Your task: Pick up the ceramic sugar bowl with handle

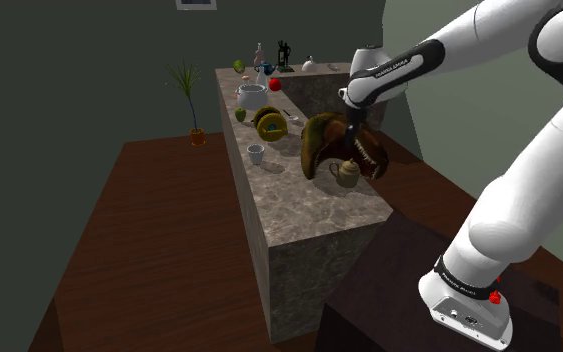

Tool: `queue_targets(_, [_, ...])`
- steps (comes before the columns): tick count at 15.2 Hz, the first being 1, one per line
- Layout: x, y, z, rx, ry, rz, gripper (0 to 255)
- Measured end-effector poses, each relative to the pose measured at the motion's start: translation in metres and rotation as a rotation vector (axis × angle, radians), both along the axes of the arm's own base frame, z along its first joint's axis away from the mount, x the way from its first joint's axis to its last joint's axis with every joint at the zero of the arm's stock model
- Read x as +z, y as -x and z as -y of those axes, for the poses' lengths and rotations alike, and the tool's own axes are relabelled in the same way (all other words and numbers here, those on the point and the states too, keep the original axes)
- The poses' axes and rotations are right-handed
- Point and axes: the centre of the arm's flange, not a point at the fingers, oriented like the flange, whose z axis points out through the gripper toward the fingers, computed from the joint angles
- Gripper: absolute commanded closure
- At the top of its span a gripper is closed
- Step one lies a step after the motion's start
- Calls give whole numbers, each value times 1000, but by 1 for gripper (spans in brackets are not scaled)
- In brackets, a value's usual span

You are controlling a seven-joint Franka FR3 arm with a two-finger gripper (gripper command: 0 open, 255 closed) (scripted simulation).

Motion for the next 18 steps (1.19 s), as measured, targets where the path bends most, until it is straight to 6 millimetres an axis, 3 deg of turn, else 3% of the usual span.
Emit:
queue_targets(5, [-46,-28,48,27,-7,-15,0])
queue_targets(18, [-159,-113,148,100,-29,-53,0])
